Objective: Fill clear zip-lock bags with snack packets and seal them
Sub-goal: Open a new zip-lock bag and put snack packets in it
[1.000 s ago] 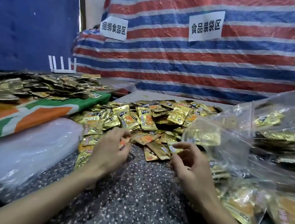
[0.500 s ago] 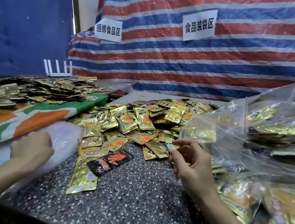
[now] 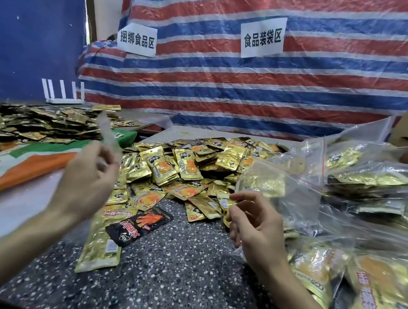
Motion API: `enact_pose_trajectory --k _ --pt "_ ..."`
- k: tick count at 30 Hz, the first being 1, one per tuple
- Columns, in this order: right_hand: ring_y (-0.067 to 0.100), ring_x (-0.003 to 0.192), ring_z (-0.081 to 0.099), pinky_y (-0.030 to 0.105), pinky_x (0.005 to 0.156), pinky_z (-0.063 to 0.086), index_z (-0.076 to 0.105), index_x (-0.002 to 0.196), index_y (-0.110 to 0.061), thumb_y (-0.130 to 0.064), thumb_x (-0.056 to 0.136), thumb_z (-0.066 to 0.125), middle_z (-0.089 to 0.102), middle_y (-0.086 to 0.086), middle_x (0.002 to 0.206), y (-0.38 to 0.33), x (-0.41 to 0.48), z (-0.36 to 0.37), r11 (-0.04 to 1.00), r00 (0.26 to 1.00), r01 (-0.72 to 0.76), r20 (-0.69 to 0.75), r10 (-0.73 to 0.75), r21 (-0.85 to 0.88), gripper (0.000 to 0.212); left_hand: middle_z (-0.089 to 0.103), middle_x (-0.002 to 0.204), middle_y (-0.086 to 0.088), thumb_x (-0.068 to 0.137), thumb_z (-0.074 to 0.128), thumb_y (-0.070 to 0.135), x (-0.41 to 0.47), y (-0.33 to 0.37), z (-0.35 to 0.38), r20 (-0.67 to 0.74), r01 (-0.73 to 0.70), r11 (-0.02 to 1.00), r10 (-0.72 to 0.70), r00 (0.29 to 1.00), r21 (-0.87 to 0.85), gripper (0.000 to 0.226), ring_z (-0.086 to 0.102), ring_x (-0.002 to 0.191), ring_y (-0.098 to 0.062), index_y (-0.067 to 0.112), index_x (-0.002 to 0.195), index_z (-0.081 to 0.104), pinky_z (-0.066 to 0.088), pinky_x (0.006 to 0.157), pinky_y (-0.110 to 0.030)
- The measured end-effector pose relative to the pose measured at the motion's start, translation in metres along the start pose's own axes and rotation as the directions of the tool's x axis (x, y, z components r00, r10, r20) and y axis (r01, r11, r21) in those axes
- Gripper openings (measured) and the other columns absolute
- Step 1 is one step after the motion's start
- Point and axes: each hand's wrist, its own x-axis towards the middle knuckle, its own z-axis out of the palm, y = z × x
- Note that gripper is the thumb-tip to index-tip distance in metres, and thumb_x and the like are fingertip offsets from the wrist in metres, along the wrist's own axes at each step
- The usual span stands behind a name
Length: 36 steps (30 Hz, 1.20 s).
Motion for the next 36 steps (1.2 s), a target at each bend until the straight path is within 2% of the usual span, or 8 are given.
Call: enact_pose_trajectory --k 3,14,17,21,26,31,34,36 --pt "0.015 0.052 0.053 0.024 0.043 0.045 0.064 0.101 -0.018 -0.017 0.094 0.065 0.064 0.003 0.073 -0.002 0.0 -0.001 0.996 1.0 -0.028 0.013 0.027 0.079 0.007 0.058 0.089 -0.005 0.097 0.058 0.014 -0.02 0.048 0.04 0.032 -0.104 0.974 0.113 0.993 -0.203 0.013 0.059 0.072 -0.012 0.016 0.087 0.051 0.047 0.054 -0.021" --pt "0.018 0.047 0.043 0.028 0.043 0.035 0.058 0.079 -0.009 -0.07 0.075 0.06 0.051 0.006 0.06 -0.009 0.011 -0.017 0.973 0.984 -0.179 0.036 0.176 0.143 0.061 0.059 0.083 -0.011 0.087 0.048 0.012 -0.081 0.065 0.125 0.17 -0.418 0.773 0.548 0.819 -0.477 0.014 0.056 0.076 -0.023 0.001 0.081 0.055 0.052 0.065 -0.039" --pt "0.018 0.046 0.042 0.025 0.043 0.035 0.061 0.07 -0.016 -0.07 0.073 0.063 0.051 0.004 0.057 -0.008 0.012 -0.018 0.974 0.96 -0.223 0.18 0.213 0.034 0.054 0.062 0.096 -0.018 0.083 0.051 0.007 -0.082 0.055 0.125 0.222 -0.449 0.74 0.611 0.76 -0.501 0.016 0.06 0.088 -0.035 -0.004 0.088 0.06 0.05 0.072 -0.051" --pt "0.017 0.042 0.043 0.023 0.04 0.035 0.061 0.067 -0.009 -0.05 0.081 0.069 0.052 0.012 0.056 -0.008 0.009 -0.015 0.973 0.929 -0.227 0.29 0.229 -0.041 0.044 0.058 0.101 0.005 0.078 0.059 0.0 -0.085 0.054 0.121 0.277 -0.411 0.741 0.61 0.742 -0.531 0.03 0.058 0.089 -0.017 0.019 0.1 0.061 0.051 0.075 -0.033" --pt "0.02 0.049 0.044 0.025 0.043 0.036 0.06 0.074 -0.003 -0.041 0.087 0.063 0.049 0.016 0.062 -0.013 0.006 -0.015 0.972 0.915 -0.227 0.327 0.235 -0.061 0.041 0.06 0.098 0.014 0.085 0.061 0.027 -0.082 0.056 0.115 0.311 -0.316 0.752 0.562 0.767 -0.579 0.014 0.059 0.092 -0.009 0.015 0.091 0.065 0.045 0.082 -0.022" --pt "0.015 0.046 0.044 0.023 0.045 0.035 0.058 0.065 -0.006 -0.036 0.092 0.068 0.049 0.004 0.054 -0.013 0.004 -0.014 0.966 0.911 -0.228 0.324 0.256 -0.122 0.041 0.059 0.112 0.022 0.089 0.056 0.036 -0.083 0.056 0.114 0.332 -0.459 0.766 0.621 0.71 -0.45 0.013 0.055 0.106 -0.003 0.03 0.093 0.067 0.042 0.092 -0.023" --pt "0.013 0.043 0.043 0.02 0.042 0.032 0.06 0.066 -0.007 -0.024 0.08 0.066 0.05 0.004 0.054 -0.015 0.004 -0.014 0.957 0.901 -0.266 0.324 0.29 -0.119 0.023 0.067 0.103 0.018 0.095 0.045 0.037 -0.084 0.058 0.115 0.347 -0.326 0.767 0.568 0.746 -0.553 0.031 0.063 0.099 -0.008 0.027 0.086 0.072 0.044 0.086 -0.025" --pt "0.012 0.043 0.044 0.02 0.042 0.033 0.06 0.065 -0.01 -0.021 0.077 0.062 0.051 0.008 0.057 -0.018 0.003 -0.012 0.96 0.901 -0.254 0.334 0.278 -0.114 0.016 0.074 0.088 0.005 0.094 0.04 0.05 -0.085 0.06 0.115 0.42 0.055 0.712 0.348 0.838 -0.7 0.049 0.068 0.082 -0.016 0.019 0.078 0.074 0.049 0.076 -0.029"
